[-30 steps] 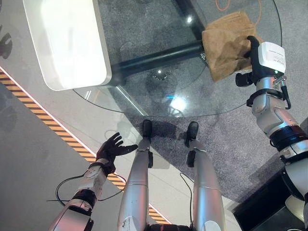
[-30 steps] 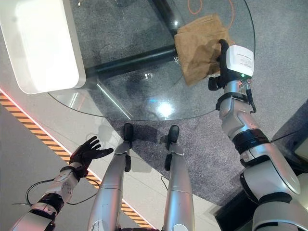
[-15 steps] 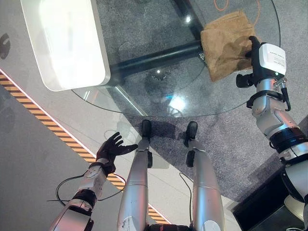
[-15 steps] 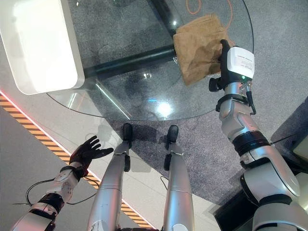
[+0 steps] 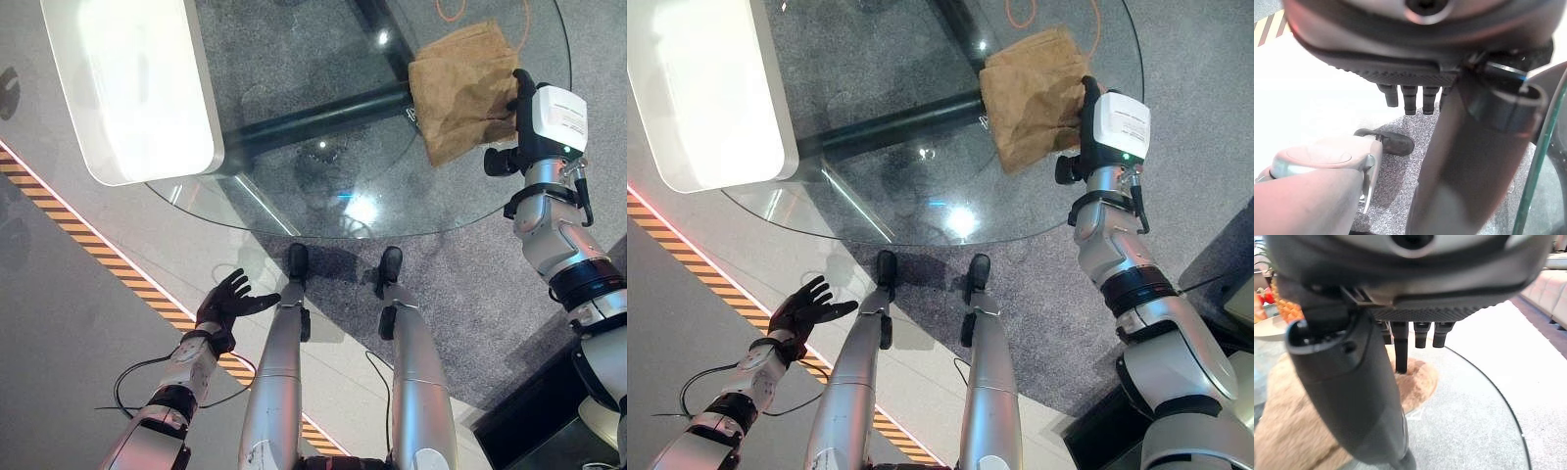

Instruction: Wipe the table with a cloth and put it in the basket.

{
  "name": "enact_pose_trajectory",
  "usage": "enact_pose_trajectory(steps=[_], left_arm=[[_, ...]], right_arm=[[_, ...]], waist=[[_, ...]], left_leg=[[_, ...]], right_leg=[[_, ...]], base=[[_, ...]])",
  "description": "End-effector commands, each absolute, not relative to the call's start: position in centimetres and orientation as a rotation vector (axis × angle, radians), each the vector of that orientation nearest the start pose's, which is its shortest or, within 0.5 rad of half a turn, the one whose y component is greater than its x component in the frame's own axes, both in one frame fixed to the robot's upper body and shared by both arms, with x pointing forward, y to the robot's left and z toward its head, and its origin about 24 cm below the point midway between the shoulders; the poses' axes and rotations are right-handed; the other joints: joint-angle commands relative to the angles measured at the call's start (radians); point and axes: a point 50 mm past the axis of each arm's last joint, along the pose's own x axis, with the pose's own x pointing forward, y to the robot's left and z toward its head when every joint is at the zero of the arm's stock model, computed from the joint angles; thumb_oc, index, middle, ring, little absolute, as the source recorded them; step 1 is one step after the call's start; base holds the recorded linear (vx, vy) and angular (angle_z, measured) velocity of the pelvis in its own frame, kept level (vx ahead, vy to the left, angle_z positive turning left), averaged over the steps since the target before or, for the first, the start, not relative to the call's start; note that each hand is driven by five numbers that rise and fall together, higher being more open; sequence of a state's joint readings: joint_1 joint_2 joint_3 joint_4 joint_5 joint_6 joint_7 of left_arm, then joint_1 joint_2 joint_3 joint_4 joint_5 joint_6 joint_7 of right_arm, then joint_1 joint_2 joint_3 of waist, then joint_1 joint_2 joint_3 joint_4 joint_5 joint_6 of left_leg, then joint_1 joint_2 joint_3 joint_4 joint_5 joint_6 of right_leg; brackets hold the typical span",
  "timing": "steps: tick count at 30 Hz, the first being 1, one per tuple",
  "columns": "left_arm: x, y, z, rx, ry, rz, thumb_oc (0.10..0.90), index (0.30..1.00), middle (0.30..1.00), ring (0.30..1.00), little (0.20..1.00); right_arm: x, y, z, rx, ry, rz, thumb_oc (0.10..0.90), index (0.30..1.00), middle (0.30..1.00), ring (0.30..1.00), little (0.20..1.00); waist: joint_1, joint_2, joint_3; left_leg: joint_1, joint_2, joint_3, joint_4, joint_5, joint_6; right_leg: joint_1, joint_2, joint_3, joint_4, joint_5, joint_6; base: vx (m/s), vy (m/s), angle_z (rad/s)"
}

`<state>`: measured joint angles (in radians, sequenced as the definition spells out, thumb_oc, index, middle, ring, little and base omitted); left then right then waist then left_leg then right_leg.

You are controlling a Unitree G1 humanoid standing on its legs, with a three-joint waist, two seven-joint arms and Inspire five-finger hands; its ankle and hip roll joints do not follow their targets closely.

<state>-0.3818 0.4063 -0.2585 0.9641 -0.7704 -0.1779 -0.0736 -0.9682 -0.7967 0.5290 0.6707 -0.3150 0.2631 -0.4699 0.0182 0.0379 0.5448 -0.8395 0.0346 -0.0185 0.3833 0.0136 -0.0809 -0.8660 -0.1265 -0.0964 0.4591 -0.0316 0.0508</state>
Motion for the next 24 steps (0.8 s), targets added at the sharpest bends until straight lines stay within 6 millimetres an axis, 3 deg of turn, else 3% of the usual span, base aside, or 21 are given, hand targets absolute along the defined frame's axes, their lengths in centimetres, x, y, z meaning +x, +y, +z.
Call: enact_pose_trajectory(steps=[1, 12, 24], left_arm=[[24.87, 26.25, -6.13, -0.241, 0.458, 0.243, 0.8, 0.9, 0.9, 0.9, 0.9], [24.7, 26.52, -6.12, -0.241, 0.454, 0.256, 0.8, 0.9, 0.9, 0.9, 0.9], [25.05, 26.3, -6.0, -0.23, 0.456, 0.245, 0.8, 0.9, 0.9, 0.9, 0.9]], right_arm=[[35.25, -30.32, 27.71, -1.363, -0.381, -0.832, 0.8, 0.9, 0.9, 0.9, 0.9], [34.45, -29.82, 27.5, -1.347, -0.422, -0.83, 0.8, 0.9, 0.9, 0.9, 0.9], [35.27, -29.61, 26.79, -1.359, -0.372, -0.771, 0.8, 0.9, 0.9, 0.9, 0.9]], waist=[[-0.003, 0.006, -0.025], [-0.015, -0.005, -0.025], [-0.008, -0.002, -0.025]], left_leg=[[0.028, -0.053, 0.071, 0.002, -0.032, 0.068], [0.026, -0.05, 0.075, 0.005, -0.037, 0.069], [0.022, -0.053, 0.071, 0.008, -0.037, 0.069]], right_leg=[[0.007, 0.079, -0.08, 0.023, -0.029, -0.023], [0.006, 0.085, -0.074, 0.022, -0.031, -0.022], [0.005, 0.082, -0.077, 0.021, -0.03, -0.024]], base=[[0.0, 0.0, 0.0], [0.0, -0.001, 0.0], [0.0, 0.0, 0.0]])
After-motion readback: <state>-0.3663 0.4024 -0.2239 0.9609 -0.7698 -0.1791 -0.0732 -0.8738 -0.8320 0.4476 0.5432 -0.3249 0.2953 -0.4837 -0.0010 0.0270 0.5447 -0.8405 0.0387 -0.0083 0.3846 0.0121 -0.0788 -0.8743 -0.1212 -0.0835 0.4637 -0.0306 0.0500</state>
